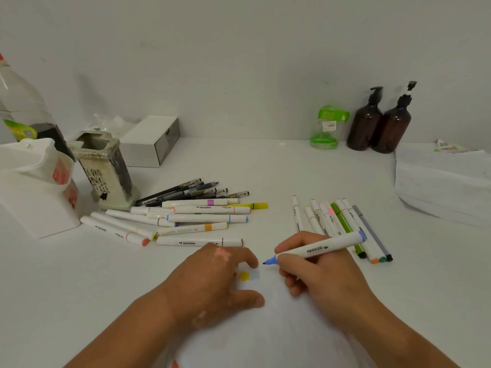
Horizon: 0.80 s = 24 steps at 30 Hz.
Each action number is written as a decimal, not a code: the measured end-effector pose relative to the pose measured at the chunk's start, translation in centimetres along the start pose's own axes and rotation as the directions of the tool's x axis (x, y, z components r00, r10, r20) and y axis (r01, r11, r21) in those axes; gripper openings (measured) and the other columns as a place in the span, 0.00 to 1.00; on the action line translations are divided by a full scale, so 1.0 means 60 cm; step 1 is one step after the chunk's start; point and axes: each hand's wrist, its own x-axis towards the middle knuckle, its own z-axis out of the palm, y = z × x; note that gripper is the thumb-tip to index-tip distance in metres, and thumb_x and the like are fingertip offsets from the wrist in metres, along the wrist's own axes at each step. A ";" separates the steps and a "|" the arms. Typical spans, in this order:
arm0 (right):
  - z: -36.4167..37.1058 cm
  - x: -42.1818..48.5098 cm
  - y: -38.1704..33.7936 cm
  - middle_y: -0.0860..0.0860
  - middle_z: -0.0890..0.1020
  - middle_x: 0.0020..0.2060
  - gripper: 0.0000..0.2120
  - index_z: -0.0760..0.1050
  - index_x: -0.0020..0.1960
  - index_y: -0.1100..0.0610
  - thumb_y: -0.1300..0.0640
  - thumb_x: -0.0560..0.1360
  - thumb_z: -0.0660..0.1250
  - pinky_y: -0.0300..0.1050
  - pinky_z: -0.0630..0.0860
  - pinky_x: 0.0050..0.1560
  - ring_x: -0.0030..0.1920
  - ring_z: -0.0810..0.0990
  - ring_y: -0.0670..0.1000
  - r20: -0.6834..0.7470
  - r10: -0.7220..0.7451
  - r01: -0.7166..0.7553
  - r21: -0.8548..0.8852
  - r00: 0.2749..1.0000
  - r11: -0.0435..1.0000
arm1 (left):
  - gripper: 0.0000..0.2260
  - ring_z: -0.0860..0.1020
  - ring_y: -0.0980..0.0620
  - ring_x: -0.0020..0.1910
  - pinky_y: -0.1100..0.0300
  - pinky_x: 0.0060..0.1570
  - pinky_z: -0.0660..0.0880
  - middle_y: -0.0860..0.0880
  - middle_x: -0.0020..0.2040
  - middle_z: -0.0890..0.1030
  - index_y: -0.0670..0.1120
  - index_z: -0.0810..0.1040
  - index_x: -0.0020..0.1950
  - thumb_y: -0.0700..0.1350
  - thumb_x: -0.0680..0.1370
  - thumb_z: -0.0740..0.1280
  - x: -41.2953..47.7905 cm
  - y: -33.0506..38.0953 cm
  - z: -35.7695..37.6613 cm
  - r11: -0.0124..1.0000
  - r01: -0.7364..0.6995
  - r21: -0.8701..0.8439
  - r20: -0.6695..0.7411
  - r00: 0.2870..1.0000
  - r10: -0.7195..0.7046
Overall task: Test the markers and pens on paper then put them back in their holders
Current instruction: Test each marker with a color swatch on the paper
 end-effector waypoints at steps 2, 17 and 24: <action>0.005 -0.002 0.003 0.52 0.82 0.28 0.10 0.83 0.41 0.48 0.63 0.74 0.72 0.36 0.76 0.30 0.27 0.80 0.46 0.001 0.018 -0.018 -0.099 1.000 0.995 | 0.27 0.72 0.61 0.42 0.65 0.45 0.73 0.61 0.47 0.76 0.63 0.73 0.64 0.70 0.68 0.71 0.000 -0.004 -0.001 1.000 0.016 -0.006 0.005 1.000 -0.016; 0.010 0.001 0.009 0.49 0.84 0.30 0.11 0.81 0.45 0.38 0.56 0.74 0.73 0.37 0.81 0.32 0.29 0.81 0.46 0.005 0.003 -0.001 -0.289 1.000 0.957 | 0.25 0.72 0.59 0.46 0.62 0.48 0.75 0.61 0.50 0.76 0.63 0.73 0.64 0.69 0.69 0.70 0.000 -0.001 0.001 1.000 0.023 0.004 -0.003 1.000 -0.023; 0.010 0.003 0.009 0.47 0.83 0.30 0.11 0.81 0.44 0.39 0.56 0.75 0.73 0.33 0.77 0.31 0.28 0.81 0.44 0.016 0.001 0.004 -0.298 1.000 0.955 | 0.25 0.73 0.60 0.45 0.64 0.46 0.74 0.61 0.51 0.77 0.63 0.74 0.63 0.69 0.68 0.71 0.001 -0.001 0.001 1.000 0.028 0.004 -0.005 1.000 -0.028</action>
